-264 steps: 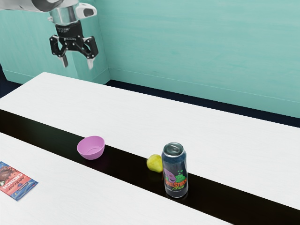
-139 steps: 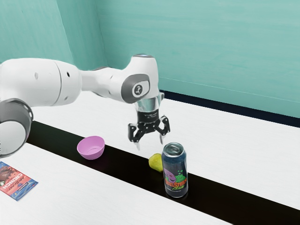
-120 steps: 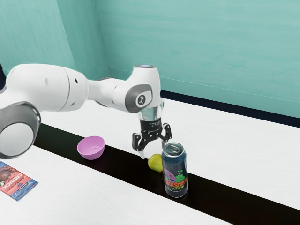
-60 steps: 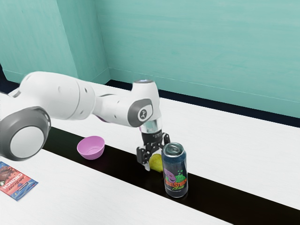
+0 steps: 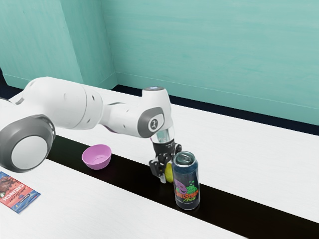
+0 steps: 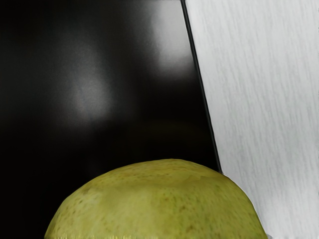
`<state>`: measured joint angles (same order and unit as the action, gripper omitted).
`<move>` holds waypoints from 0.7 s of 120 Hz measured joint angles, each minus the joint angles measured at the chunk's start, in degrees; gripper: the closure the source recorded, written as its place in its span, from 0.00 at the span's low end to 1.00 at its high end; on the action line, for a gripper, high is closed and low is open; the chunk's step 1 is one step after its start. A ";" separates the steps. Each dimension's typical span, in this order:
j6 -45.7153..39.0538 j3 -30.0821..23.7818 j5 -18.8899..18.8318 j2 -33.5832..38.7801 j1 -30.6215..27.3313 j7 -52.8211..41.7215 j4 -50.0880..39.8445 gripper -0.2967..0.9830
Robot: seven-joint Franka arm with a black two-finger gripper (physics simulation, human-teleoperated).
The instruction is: Place the pear in the bowl.
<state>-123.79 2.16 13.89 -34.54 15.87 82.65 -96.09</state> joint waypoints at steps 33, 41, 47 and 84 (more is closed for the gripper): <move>0.43 0.74 -1.48 1.01 0.37 0.89 0.30 0.51; 0.77 0.98 -1.92 1.53 0.38 0.99 0.45 0.52; 1.17 1.18 -2.52 2.27 0.37 1.03 0.53 0.53; 5.05 5.27 -6.18 8.72 -1.97 0.69 -0.42 0.52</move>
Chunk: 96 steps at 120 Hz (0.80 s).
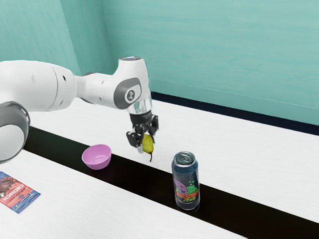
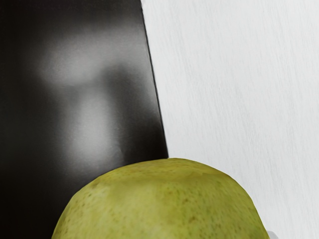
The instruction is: Place the pear in the bowl.
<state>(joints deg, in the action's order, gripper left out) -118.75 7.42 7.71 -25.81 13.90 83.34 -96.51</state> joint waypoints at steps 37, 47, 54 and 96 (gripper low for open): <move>1.21 5.19 -2.65 6.10 -3.52 -2.08 -8.89 0.51; 1.28 6.09 -2.97 6.22 -4.54 -2.94 -9.30 0.51; 1.33 6.36 -3.10 6.17 -5.35 -3.57 -9.36 0.51; 1.55 6.64 -3.19 3.71 -9.61 -7.17 -9.32 0.51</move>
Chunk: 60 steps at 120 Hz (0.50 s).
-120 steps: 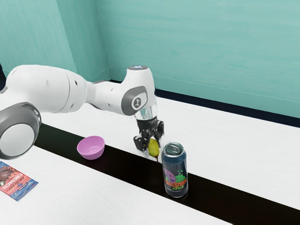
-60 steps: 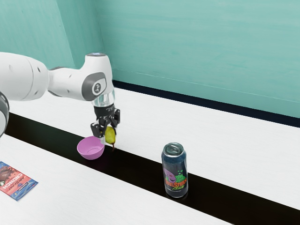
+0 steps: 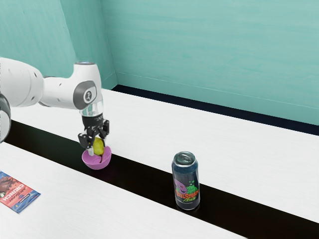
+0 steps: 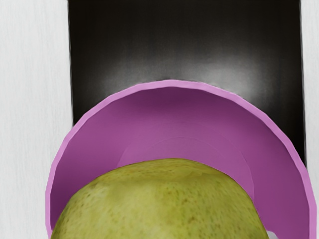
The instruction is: Place the pear in the bowl.
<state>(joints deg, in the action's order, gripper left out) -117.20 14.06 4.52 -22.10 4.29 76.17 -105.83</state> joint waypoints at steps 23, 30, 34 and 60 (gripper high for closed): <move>-0.05 -0.01 0.30 -0.60 -0.12 -1.32 0.00 0.43; -0.06 0.00 0.40 -0.61 -0.07 -1.64 -0.01 0.38; -0.07 -0.02 0.44 -0.61 -0.02 -1.81 -0.01 0.36; 0.11 -0.02 0.39 1.24 0.72 -2.73 0.48 0.28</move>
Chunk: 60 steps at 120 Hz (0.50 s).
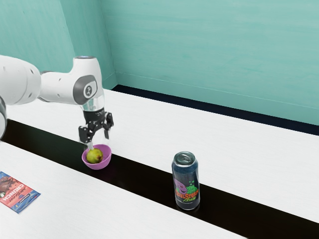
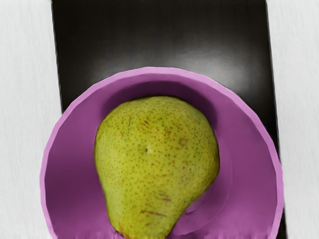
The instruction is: Place the pear in the bowl.
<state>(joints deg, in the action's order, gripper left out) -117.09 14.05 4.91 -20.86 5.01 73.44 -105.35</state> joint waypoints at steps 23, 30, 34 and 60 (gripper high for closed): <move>7.54 -4.86 -6.23 16.13 2.17 -2.57 5.12 0.25; 9.69 -6.00 -7.96 17.99 2.88 -6.57 6.74 0.25; 10.83 -6.33 -8.35 18.47 3.21 -9.74 7.77 0.24; 16.14 -5.96 -4.67 19.17 3.88 -30.53 9.98 0.24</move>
<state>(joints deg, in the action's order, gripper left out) -100.95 8.09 0.24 -1.70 8.89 42.92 -95.37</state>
